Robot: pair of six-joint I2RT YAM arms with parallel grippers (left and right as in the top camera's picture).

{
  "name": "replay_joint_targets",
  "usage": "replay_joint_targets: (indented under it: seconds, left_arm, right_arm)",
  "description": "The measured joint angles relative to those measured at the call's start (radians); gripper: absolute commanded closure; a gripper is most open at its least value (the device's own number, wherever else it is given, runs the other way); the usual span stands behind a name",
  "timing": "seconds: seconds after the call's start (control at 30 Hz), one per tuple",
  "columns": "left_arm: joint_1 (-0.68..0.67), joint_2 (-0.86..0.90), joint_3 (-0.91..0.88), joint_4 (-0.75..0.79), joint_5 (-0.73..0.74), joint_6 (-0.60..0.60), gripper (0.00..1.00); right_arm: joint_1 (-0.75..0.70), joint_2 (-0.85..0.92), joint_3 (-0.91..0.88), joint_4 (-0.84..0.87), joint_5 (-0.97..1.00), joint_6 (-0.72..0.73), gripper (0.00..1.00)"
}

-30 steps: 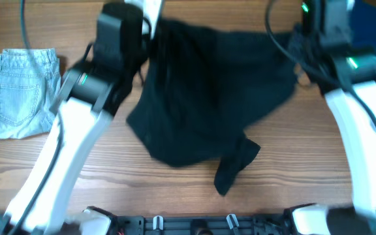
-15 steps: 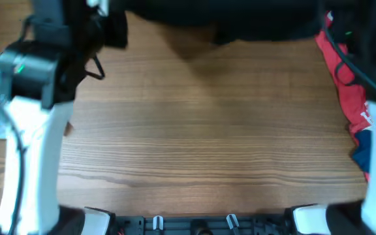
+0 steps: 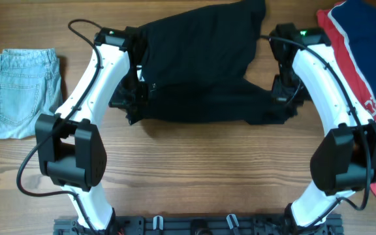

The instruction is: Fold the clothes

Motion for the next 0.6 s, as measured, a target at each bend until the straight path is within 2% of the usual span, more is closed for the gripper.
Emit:
replay_joint_targets:
  seconds: [0.27,0.4,0.43,0.47,0.53,0.6]
  left_arm:
    - [-0.005,-0.001,-0.110,-0.111,0.052,-0.034,0.96]
    - [-0.037,-0.007,-0.174,-0.122,0.060,-0.046,0.96]
    - [-0.055,-0.015,-0.192,-0.131,0.058,-0.056,0.96]
    - [-0.065,-0.020,-0.198,-0.140,0.056,-0.063,0.96]
    - [-0.092,-0.042,-0.215,-0.163,0.039,-0.092,0.96]
    - [-0.107,-0.081,-0.230,-0.169,0.016,-0.117,0.96]
  right_arm:
    - [0.000,-0.116,-0.269,0.037,-0.059,0.036,0.96]
    - [0.000,-0.259,-0.337,0.029,-0.074,0.040,0.95]
    - [0.000,-0.294,-0.340,0.022,-0.076,0.040,0.92]
    - [0.000,-0.328,-0.342,0.016,-0.077,0.040,0.84]
    - [-0.002,-0.425,-0.342,-0.012,-0.080,0.045,0.60]
    - [-0.010,-0.528,-0.342,-0.038,-0.078,0.042,0.53]
